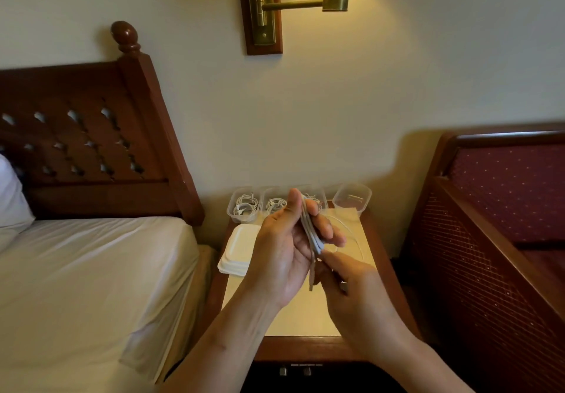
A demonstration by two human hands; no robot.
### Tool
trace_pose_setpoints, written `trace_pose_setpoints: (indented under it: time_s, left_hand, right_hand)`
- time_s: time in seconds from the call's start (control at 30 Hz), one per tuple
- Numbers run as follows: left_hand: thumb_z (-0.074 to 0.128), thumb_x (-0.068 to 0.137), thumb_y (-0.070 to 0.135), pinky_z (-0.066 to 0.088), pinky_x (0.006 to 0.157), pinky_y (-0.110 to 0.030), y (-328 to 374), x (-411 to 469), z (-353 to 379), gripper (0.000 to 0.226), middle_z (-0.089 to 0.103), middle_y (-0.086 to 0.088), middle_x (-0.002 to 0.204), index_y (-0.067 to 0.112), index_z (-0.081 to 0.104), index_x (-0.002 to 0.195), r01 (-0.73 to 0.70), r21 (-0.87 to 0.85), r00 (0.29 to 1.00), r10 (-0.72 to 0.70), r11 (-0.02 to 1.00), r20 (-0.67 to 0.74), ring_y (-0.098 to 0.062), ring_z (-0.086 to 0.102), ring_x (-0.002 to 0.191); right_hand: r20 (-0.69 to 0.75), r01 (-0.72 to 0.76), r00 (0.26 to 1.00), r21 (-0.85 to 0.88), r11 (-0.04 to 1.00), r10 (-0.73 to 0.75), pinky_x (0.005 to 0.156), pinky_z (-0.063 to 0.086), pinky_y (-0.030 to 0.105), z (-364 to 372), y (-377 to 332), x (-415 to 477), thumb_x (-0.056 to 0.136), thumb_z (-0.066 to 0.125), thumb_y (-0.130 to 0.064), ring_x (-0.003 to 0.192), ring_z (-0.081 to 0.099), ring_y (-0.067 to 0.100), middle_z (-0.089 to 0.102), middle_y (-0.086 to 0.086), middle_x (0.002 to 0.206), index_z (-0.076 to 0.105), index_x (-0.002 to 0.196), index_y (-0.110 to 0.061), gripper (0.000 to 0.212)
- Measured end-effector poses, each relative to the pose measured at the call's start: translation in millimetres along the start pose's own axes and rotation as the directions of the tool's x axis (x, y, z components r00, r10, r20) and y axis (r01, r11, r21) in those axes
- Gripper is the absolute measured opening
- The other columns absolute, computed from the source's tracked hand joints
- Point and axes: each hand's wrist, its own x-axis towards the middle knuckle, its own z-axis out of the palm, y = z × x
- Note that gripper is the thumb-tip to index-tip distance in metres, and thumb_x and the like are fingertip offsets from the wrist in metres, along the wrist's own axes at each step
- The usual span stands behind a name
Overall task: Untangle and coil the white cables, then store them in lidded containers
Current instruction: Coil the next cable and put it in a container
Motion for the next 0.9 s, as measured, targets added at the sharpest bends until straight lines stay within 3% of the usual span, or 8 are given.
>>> trace_pose_setpoints:
  time_s: [0.1, 0.2, 0.33, 0.43, 0.6, 0.67, 0.77, 0.9]
  left_hand:
    - [0.045, 0.101, 0.038, 0.062, 0.081, -0.046, 1.0, 6.5, -1.8, 0.040, 0.071, -0.026, 0.085, 0.003, 0.059, 0.089, 0.015, 0.102, 0.998, -0.009, 0.995, -0.062, -0.044, 0.074, 0.086]
    - [0.040, 0.108, 0.039, 0.060, 0.089, -0.050, 0.8, 10.8, -5.6, 0.044, 0.073, -0.032, 0.098, 0.003, 0.059, 0.093, 0.102, 0.315, 0.993, -0.080, 0.944, -0.082, -0.047, 0.073, 0.097]
    - [0.045, 0.108, 0.046, 0.051, 0.058, -0.034, 1.6, 14.2, -7.8, 0.050, 0.070, -0.014, 0.078, 0.004, 0.066, 0.090, 0.219, 0.546, 0.976, -0.187, 0.808, -0.115, -0.027, 0.065, 0.068]
    - [0.048, 0.108, 0.042, 0.042, 0.049, -0.028, 5.9, 14.7, -8.5, 0.051, 0.057, -0.001, 0.061, 0.011, 0.068, 0.072, 0.288, 0.547, 0.952, -0.296, 0.786, -0.077, -0.016, 0.053, 0.053]
    - [0.049, 0.108, 0.033, 0.057, 0.064, -0.038, 12.1, 12.7, -4.7, 0.050, 0.065, -0.008, 0.069, 0.014, 0.075, 0.070, 0.395, 0.495, 0.889, -0.458, 0.774, 0.007, -0.023, 0.064, 0.062]
    - [0.046, 0.109, 0.026, 0.058, 0.061, -0.031, 11.8, 12.0, -3.7, 0.055, 0.067, -0.005, 0.067, 0.017, 0.078, 0.066, 0.434, 0.491, 0.875, -0.483, 0.755, -0.030, -0.018, 0.066, 0.061]
    - [0.044, 0.109, 0.040, 0.056, 0.068, -0.039, 12.0, 14.2, -3.1, 0.044, 0.060, -0.025, 0.092, 0.006, 0.070, 0.099, 0.548, 0.387, 0.805, -0.594, 0.741, -0.001, -0.036, 0.062, 0.079]
    - [0.043, 0.096, 0.034, 0.052, 0.064, -0.037, 10.4, 23.0, -10.6, 0.044, 0.046, -0.015, 0.066, 0.005, 0.050, 0.063, 0.691, 0.206, 0.718, -0.689, 0.693, -0.093, -0.031, 0.053, 0.060]
  right_hand:
    - [0.088, 0.130, 0.990, -0.240, 0.962, -0.111, 0.065, 0.055, 0.027, -6.0, -1.6, -2.7, 0.100, 0.063, -0.011, 0.075, 0.065, 0.011, 0.068, -0.009, 0.089, 0.073, 0.118, -0.018, 0.022]
    - [0.170, 0.323, 0.946, -0.445, 0.835, -0.275, 0.058, 0.059, 0.032, -15.5, -7.7, -1.9, 0.091, 0.076, -0.013, 0.072, 0.066, 0.017, 0.071, -0.002, 0.087, 0.075, 0.111, -0.015, 0.020]
    - [0.327, 0.575, 0.817, -0.510, 0.639, -0.474, 0.069, 0.055, 0.024, -38.5, -7.9, 10.5, 0.087, 0.082, -0.019, 0.081, 0.062, 0.015, 0.068, -0.003, 0.090, 0.072, 0.100, -0.017, 0.016]
    - [0.392, 0.709, 0.692, -0.524, 0.471, -0.606, 0.076, 0.052, 0.031, -52.5, -3.9, 20.6, 0.099, 0.071, -0.020, 0.086, 0.056, 0.020, 0.063, 0.003, 0.091, 0.072, 0.099, -0.014, 0.006]
    - [0.406, 0.757, 0.650, -0.423, 0.499, -0.643, 0.084, 0.054, 0.033, -61.6, 0.5, 31.1, 0.107, 0.055, -0.014, 0.097, 0.059, 0.025, 0.065, 0.008, 0.102, 0.074, 0.106, -0.008, 0.020]
    - [0.425, 0.776, 0.629, -0.402, 0.487, -0.651, 0.087, 0.055, 0.037, -63.3, 1.0, 32.5, 0.106, 0.056, -0.014, 0.104, 0.061, 0.027, 0.064, 0.008, 0.106, 0.075, 0.105, -0.010, 0.019]
    - [0.425, 0.780, 0.625, -0.386, 0.493, -0.655, 0.096, 0.053, 0.036, -69.3, 2.4, 34.7, 0.101, 0.065, -0.021, 0.119, 0.060, 0.025, 0.065, 0.007, 0.123, 0.076, 0.106, -0.018, 0.012]
    - [0.432, 0.769, 0.637, -0.299, 0.565, -0.638, 0.101, 0.052, 0.040, -70.1, 10.4, 36.6, 0.104, 0.058, -0.029, 0.123, 0.065, 0.019, 0.071, 0.003, 0.127, 0.075, 0.116, -0.015, 0.025]
